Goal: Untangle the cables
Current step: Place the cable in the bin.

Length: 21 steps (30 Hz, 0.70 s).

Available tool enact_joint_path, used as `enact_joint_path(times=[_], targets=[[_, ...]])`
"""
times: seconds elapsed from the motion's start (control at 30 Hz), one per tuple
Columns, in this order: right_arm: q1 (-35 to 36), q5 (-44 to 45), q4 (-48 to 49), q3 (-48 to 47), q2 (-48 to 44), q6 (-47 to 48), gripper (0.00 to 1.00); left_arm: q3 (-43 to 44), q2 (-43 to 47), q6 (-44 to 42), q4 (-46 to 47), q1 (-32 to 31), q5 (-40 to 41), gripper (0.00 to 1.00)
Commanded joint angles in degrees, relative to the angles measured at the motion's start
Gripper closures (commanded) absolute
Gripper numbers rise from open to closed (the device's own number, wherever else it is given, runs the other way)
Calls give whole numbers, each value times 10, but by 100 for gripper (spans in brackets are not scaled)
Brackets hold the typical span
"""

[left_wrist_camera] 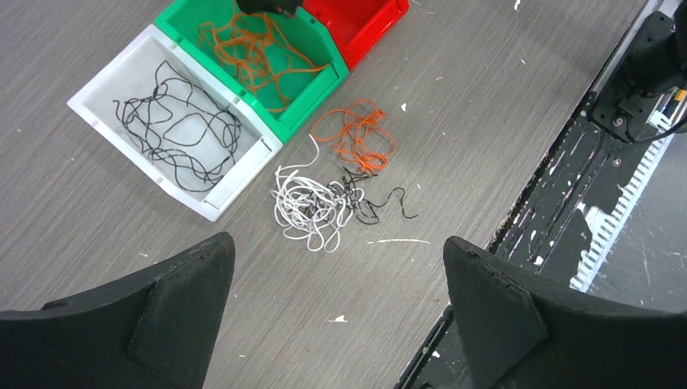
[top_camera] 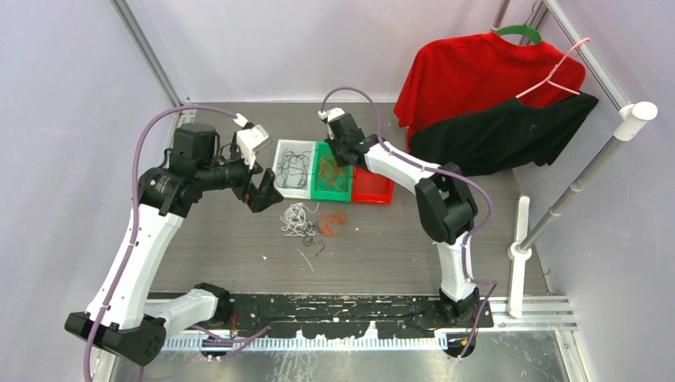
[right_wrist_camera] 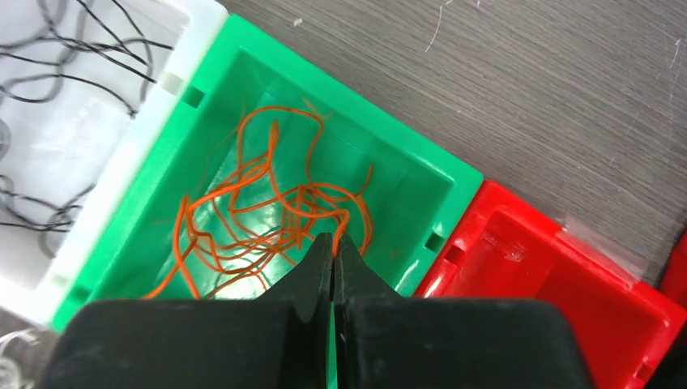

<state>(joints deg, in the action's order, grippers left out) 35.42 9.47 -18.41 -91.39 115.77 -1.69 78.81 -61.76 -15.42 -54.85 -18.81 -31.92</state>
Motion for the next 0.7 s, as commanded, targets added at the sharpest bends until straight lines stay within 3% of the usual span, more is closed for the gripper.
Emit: enact_joint_path(times=[0.0,0.2,0.3,0.4,0.67], targets=[[18,59,-13,-46,33,50,98,34,13,-2,2,2,4,0],[58,138,-16,-67,63,110,92,34,14,-5,1,3,3,0],[62,159,-6,-62,52,107,70,37,13,-7,3,4,2,0],[62,161,18,-45,12,106,57,41,12,-7,6,4,2,0],[63,182,14,-39,-83,95,31,51,11,-11,-2,4,8,1]])
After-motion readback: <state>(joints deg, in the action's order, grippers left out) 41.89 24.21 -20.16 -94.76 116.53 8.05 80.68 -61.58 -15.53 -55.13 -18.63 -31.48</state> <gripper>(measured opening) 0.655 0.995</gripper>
